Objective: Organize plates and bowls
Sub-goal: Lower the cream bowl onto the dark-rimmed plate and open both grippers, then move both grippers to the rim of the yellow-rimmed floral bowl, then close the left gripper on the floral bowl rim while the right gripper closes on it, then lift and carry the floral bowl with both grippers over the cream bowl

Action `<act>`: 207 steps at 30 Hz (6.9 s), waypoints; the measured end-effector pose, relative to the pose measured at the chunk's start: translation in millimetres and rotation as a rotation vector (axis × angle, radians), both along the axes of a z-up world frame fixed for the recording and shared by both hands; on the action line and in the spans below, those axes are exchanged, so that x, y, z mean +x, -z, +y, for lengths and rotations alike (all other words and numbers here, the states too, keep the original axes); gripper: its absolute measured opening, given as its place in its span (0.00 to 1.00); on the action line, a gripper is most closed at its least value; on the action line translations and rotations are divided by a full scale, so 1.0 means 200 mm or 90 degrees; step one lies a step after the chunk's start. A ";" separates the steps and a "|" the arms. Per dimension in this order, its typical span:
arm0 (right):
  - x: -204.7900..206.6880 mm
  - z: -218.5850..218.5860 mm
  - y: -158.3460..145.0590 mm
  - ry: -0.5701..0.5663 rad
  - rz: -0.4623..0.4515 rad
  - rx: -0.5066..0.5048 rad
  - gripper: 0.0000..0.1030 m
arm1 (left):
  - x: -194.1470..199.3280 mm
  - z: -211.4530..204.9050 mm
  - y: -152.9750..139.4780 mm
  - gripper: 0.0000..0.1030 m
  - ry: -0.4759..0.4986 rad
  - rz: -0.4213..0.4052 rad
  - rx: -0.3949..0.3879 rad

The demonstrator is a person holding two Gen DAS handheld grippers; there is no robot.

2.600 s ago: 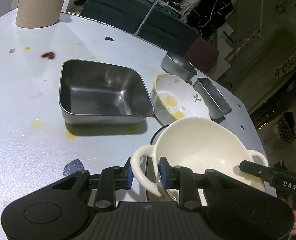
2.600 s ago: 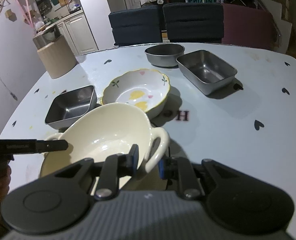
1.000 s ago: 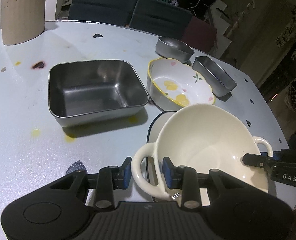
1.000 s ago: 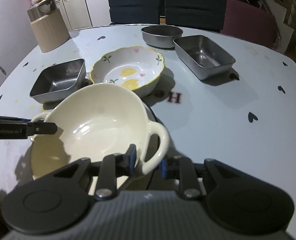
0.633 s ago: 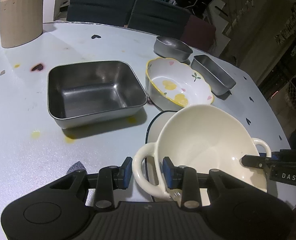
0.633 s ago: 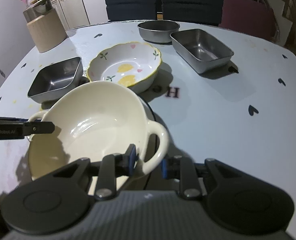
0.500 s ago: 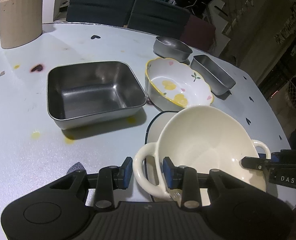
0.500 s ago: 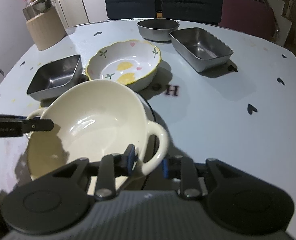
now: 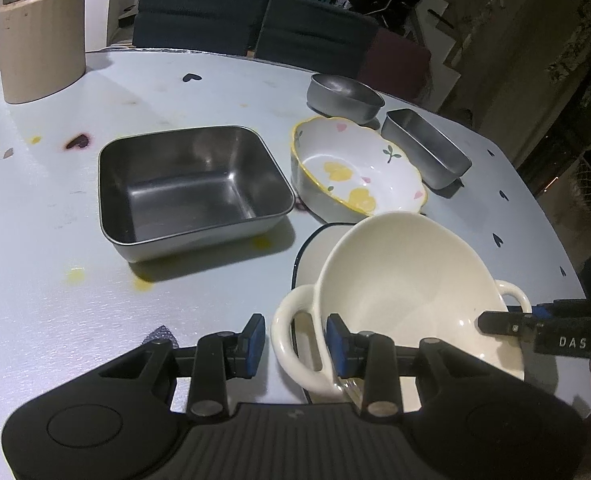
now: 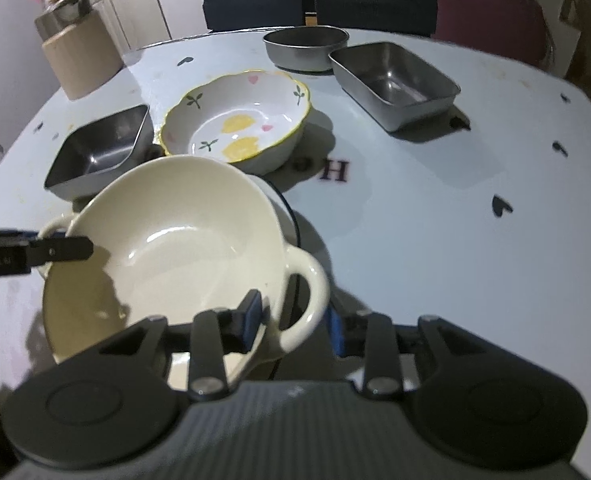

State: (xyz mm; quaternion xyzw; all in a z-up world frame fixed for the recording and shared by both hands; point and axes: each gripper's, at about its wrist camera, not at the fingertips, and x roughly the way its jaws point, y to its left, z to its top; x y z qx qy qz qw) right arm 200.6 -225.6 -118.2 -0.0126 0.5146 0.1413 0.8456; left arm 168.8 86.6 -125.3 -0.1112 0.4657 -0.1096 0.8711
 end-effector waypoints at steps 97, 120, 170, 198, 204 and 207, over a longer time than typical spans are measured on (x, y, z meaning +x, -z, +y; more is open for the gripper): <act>0.76 -0.06 0.09 0.147 0.034 0.162 0.39 | 0.92 -0.27 0.01 0.17 0.040 0.006 0.174; 0.77 0.07 0.17 0.108 0.052 0.145 0.14 | 0.90 -0.30 0.02 0.09 0.050 0.014 0.141; 0.14 -0.13 -0.17 0.060 -0.048 0.212 0.07 | -0.05 -0.27 -0.38 0.06 0.001 -0.087 0.053; 0.09 0.03 -0.04 0.007 0.036 0.126 0.07 | -0.05 -0.21 -0.12 0.07 0.023 0.020 0.078; 0.09 0.04 -0.02 0.011 0.040 0.111 0.07 | -0.03 -0.22 -0.11 0.07 0.027 0.022 0.081; 0.10 0.05 -0.02 0.013 0.040 0.103 0.07 | -0.02 -0.22 -0.10 0.07 0.030 0.023 0.084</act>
